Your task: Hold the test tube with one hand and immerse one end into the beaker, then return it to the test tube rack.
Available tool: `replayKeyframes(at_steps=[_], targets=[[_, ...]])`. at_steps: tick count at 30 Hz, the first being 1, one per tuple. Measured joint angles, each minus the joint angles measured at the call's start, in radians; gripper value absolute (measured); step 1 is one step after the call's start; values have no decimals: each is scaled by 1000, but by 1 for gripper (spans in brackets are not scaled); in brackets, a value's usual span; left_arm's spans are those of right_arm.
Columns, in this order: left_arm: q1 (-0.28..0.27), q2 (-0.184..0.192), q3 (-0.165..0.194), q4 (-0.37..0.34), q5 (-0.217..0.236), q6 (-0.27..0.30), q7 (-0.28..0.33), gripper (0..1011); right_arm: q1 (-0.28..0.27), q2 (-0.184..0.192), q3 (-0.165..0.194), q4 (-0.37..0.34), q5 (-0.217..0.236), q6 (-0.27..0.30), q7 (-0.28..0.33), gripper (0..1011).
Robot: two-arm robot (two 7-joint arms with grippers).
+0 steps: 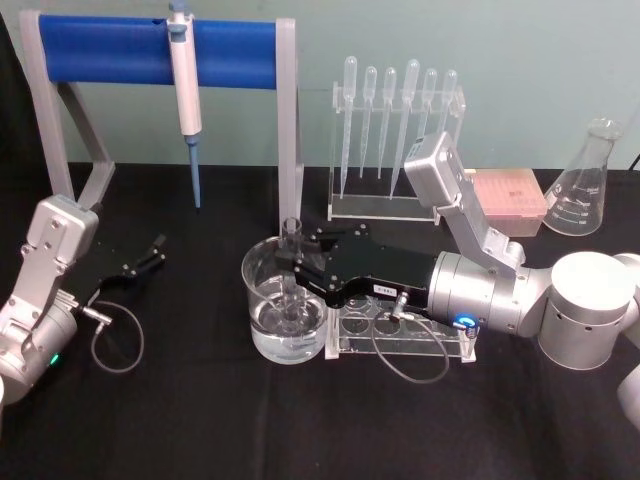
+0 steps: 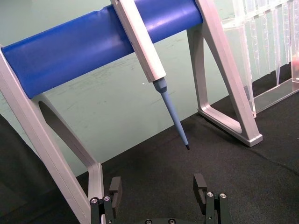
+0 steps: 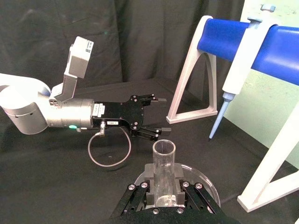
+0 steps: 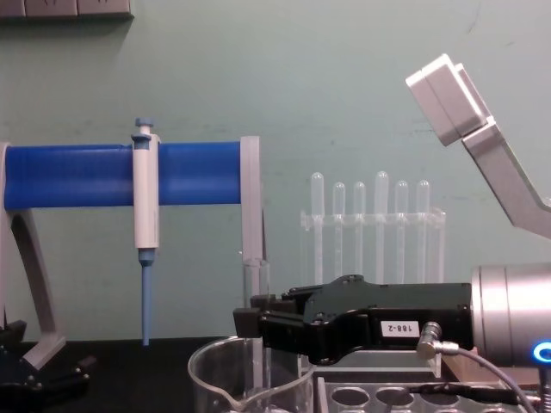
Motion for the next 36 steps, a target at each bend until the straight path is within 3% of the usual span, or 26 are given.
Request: replayKeyframes(at_steps=[14, 22, 29, 36], targets=[[0, 0, 0, 0, 0, 0, 0, 1000, 32, 23, 29, -110, 2, 25, -2, 242], [0, 0, 0, 0, 0, 0, 0, 1000, 49, 56, 65, -191, 53, 67, -7, 242], [0, 0, 0, 0, 0, 0, 0, 1000, 24, 132, 115, -274, 89, 73, -28, 242], [0, 0, 0, 0, 0, 0, 0, 1000, -64, 238, 182, -358, 144, 45, -35, 242]])
